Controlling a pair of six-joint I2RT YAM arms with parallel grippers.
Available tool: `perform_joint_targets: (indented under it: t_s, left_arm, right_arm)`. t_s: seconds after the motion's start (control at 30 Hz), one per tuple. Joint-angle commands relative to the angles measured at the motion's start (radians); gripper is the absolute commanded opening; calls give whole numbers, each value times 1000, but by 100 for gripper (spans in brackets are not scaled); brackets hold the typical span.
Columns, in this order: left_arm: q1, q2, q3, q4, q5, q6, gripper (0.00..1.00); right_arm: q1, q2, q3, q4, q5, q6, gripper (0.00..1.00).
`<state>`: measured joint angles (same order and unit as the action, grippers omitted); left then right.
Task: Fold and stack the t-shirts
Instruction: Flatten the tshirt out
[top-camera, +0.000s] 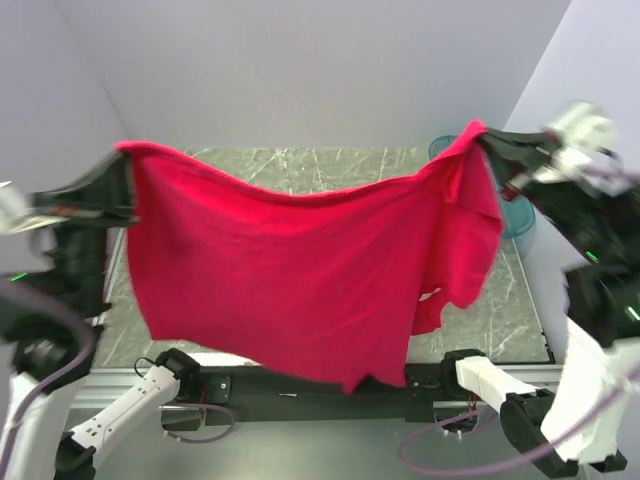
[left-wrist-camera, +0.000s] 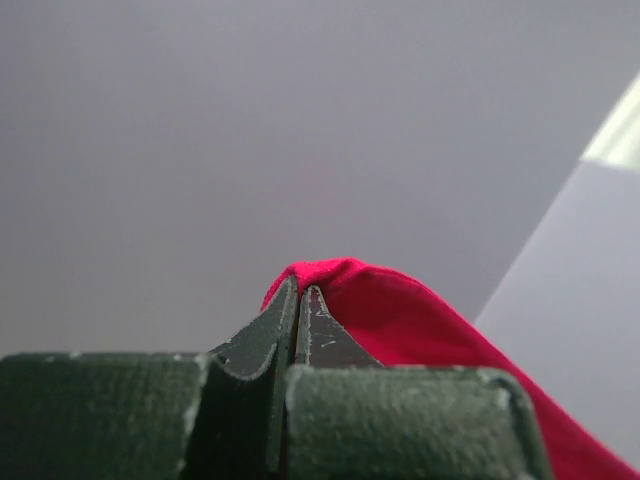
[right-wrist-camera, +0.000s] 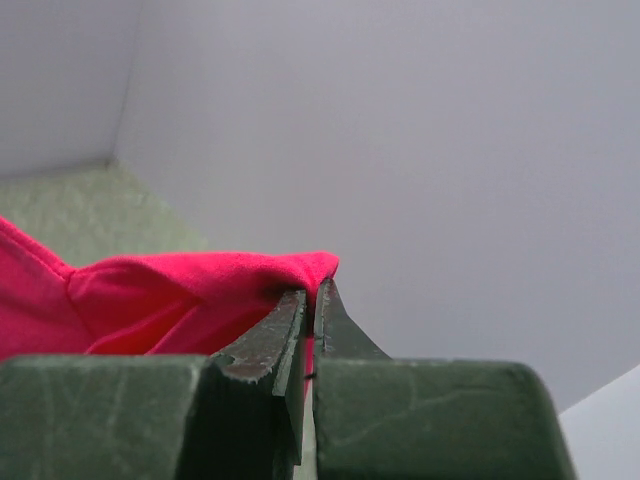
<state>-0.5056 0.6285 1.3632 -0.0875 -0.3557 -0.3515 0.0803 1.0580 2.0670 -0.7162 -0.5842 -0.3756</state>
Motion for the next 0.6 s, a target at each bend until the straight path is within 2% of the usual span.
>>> perform_joint_targets:
  t_s: [0.0, 0.17, 0.27, 0.33, 0.4, 0.43, 0.5, 0.53, 0.57]
  left_arm:
    - [-4, 27, -128, 2, -130, 26, 1]
    - [-4, 68, -399, 63, -352, 6, 1]
    - [10, 152, -521, 80, -410, -62, 1]
    - [67, 251, -556, 81, -390, -153, 1]
    - [164, 331, -585, 126, -318, -211, 1]
    - [200, 423, -590, 137, -251, -262, 1]
    - [269, 526, -576, 188, -192, -291, 1]
    - [327, 644, -560, 198, -134, -316, 1]
    - [355, 707, -503, 200, -106, -325, 1]
  right_arm:
    - [-10, 25, -210, 118, 29, -6, 0]
    - [-7, 138, -532, 240, -73, -11, 0]
    - [10, 293, -611, 288, -115, -63, 0]
    - [36, 434, -599, 273, -109, -103, 0]
    - [45, 581, -535, 258, -92, -111, 0]
    - [49, 629, -504, 251, -88, -106, 0]
    - [58, 771, -385, 251, -37, -54, 0]
    - [64, 824, -336, 242, -17, -36, 0]
    - [79, 876, -215, 233, 15, 12, 0]
